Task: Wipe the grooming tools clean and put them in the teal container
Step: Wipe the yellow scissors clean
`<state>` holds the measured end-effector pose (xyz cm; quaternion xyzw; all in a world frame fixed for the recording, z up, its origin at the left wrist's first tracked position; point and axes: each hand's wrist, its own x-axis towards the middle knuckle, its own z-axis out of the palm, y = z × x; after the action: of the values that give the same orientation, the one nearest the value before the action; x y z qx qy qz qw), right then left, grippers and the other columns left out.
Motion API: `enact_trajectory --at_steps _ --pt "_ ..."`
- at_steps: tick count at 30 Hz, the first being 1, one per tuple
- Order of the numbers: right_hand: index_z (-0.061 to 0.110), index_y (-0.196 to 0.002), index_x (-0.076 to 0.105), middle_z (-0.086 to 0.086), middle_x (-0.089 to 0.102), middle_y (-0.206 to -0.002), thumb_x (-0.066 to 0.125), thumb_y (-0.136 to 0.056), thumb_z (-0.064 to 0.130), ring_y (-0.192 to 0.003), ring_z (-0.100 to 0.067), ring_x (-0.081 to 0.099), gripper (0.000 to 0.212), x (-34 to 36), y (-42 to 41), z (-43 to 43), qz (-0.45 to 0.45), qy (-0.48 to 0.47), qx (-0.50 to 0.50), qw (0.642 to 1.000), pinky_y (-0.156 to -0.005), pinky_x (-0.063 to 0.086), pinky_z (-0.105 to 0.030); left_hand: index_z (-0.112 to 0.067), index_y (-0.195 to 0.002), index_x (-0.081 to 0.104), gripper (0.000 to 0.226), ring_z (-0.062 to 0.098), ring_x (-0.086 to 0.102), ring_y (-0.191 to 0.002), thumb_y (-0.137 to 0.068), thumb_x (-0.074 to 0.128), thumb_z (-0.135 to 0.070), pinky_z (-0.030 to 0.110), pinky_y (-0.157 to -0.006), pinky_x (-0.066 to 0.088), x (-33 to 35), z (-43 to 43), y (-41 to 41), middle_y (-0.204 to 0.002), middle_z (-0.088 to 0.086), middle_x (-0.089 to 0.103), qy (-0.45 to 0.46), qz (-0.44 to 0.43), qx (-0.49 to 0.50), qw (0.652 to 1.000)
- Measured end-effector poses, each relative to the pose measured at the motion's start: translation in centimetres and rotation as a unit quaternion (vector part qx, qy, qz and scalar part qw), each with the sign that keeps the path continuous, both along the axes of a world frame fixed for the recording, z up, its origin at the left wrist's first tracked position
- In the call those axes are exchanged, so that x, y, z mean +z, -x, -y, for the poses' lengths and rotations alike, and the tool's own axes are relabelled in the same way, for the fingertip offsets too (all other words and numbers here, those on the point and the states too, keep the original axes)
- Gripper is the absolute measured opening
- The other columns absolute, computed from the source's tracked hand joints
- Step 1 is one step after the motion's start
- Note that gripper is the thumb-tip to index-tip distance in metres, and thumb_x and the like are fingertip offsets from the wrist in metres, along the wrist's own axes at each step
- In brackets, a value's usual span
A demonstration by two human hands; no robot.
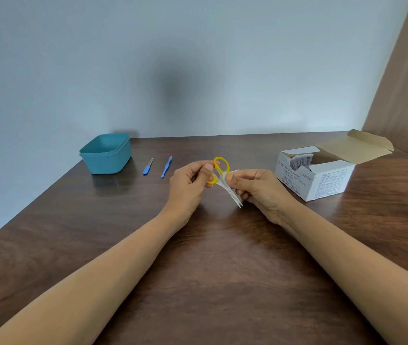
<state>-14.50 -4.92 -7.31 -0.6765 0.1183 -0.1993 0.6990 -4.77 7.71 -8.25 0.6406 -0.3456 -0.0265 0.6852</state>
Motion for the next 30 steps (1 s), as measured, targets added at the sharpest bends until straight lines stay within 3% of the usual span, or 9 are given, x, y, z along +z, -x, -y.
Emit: enact_trajectory --at_steps 4,12,18,20,23,27,30 --pt "0.006 -0.082 0.073 0.007 0.063 -0.057 0.071 -0.079 0.008 -0.050 -0.002 0.044 0.004 0.4 0.1 0.0 -0.027 0.023 0.037 0.999 -0.052 0.034 -0.015 -0.019 -0.097 0.070 0.017 -0.001 0.053 -0.058 -0.096 0.054 -0.014 0.009 -0.058 0.044 0.0 -0.1 -0.1 -0.067 -0.003 0.058 0.008 -0.008 0.003 1.000" --pt "0.007 -0.084 0.072 0.009 0.055 -0.048 0.069 -0.082 0.014 -0.050 -0.004 0.039 0.008 -0.4 -0.2 -0.1 0.024 -0.031 -0.037 0.999 -0.050 0.035 -0.014 -0.016 -0.104 0.071 0.019 0.001 0.061 -0.071 -0.097 0.054 -0.018 0.016 -0.067 0.050 -0.3 0.0 -0.2 -0.091 0.008 0.071 -0.017 0.015 -0.026 0.999" --pt "0.013 -0.083 0.074 0.005 0.056 -0.056 0.073 -0.069 0.024 -0.054 -0.007 0.037 0.018 -0.6 -0.4 0.0 0.064 -0.078 -0.028 0.994 -0.054 0.029 -0.018 -0.020 -0.100 0.071 0.017 0.004 0.059 -0.063 -0.097 0.055 -0.018 0.021 -0.070 0.051 -0.4 0.3 -0.3 -0.066 -0.013 0.066 -0.028 0.025 -0.028 0.999" --pt "0.014 -0.084 0.072 0.006 0.063 -0.060 0.071 -0.075 0.017 -0.054 -0.005 0.040 0.010 -0.4 -0.3 0.0 0.070 -0.089 -0.018 0.993 -0.055 0.029 -0.018 -0.022 -0.098 0.071 0.016 0.003 0.059 -0.061 -0.096 0.055 -0.018 0.019 -0.069 0.050 -0.3 0.3 -0.2 -0.064 -0.014 0.066 -0.032 0.018 -0.028 0.999" --pt "0.016 -0.090 0.062 0.005 0.068 -0.064 0.068 -0.080 0.005 -0.048 -0.004 0.047 0.016 -0.2 -0.4 0.2 0.070 -0.139 -0.024 0.987 -0.051 0.033 -0.016 -0.025 -0.095 0.070 0.015 0.001 0.060 -0.058 -0.095 0.056 -0.020 0.013 -0.063 0.047 -0.1 0.3 0.1 -0.062 -0.016 0.066 -0.043 0.013 -0.030 0.999" --pt "0.017 -0.090 0.041 0.000 0.059 -0.066 0.064 -0.083 -0.002 -0.047 -0.005 0.045 0.031 -0.3 -0.6 0.3 0.095 -0.225 -0.017 0.969 -0.047 0.035 -0.015 -0.026 -0.094 0.071 0.018 0.001 0.060 -0.059 -0.096 0.054 -0.020 0.011 -0.062 0.047 -0.1 0.2 0.1 -0.063 -0.014 0.067 -0.044 0.017 -0.033 0.998" --pt "0.020 -0.081 0.036 0.000 0.053 -0.069 0.061 -0.087 0.000 -0.047 -0.005 0.040 0.032 -0.4 -1.0 0.8 0.123 -0.262 -0.004 0.957 -0.044 0.036 -0.016 -0.014 -0.100 0.072 0.020 0.000 0.059 -0.061 -0.097 0.052 -0.017 0.012 -0.064 0.048 -0.2 0.2 0.0 -0.067 -0.008 0.065 -0.038 0.016 -0.028 0.999"
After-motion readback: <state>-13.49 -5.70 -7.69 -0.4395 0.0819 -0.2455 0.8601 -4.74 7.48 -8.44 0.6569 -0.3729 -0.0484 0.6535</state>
